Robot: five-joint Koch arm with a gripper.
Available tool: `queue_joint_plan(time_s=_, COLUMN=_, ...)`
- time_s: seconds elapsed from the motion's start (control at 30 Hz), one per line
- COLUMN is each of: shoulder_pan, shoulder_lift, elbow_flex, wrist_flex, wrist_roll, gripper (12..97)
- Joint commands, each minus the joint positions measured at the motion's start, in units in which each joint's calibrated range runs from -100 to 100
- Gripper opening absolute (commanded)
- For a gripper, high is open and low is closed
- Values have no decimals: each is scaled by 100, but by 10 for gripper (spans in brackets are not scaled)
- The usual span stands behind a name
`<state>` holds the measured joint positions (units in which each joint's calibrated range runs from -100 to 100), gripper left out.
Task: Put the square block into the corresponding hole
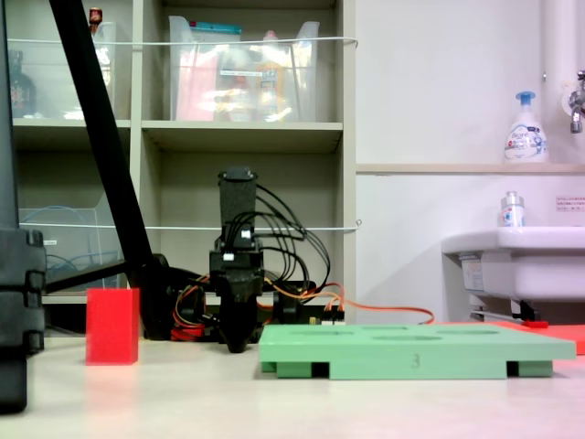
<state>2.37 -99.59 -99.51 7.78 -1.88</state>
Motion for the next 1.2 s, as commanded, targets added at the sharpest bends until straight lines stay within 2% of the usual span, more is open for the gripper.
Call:
queue_joint_plan(time_s=0.0, shoulder_pan=5, shoulder_lift=-41, elbow_flex=-49, wrist_flex=-600, wrist_roll=-24, gripper=486)
queue_joint_plan(time_s=0.63, shoulder_pan=24, shoulder_lift=-41, elbow_flex=-49, wrist_flex=-600, wrist_roll=-24, gripper=466)
queue_joint_plan(time_s=0.7, shoulder_pan=-10, shoulder_lift=-41, elbow_flex=-49, wrist_flex=-600, wrist_roll=0, gripper=494)
queue_joint_plan(time_s=0.9, shoulder_pan=-15, shoulder_lift=-41, elbow_flex=-49, wrist_flex=-600, wrist_roll=39, gripper=497)
queue_joint_plan(time_s=1.0, shoulder_pan=-205, shoulder_lift=-41, elbow_flex=-49, wrist_flex=-552, wrist_roll=635, gripper=497)
queue_joint_plan(time_s=1.1, shoulder_pan=-640, shoulder_lift=-41, elbow_flex=-49, wrist_flex=-475, wrist_roll=1758, gripper=499)
queue_joint_plan(time_s=1.17, shoulder_pan=-899, shoulder_lift=-41, elbow_flex=-49, wrist_flex=-244, wrist_roll=2144, gripper=493)
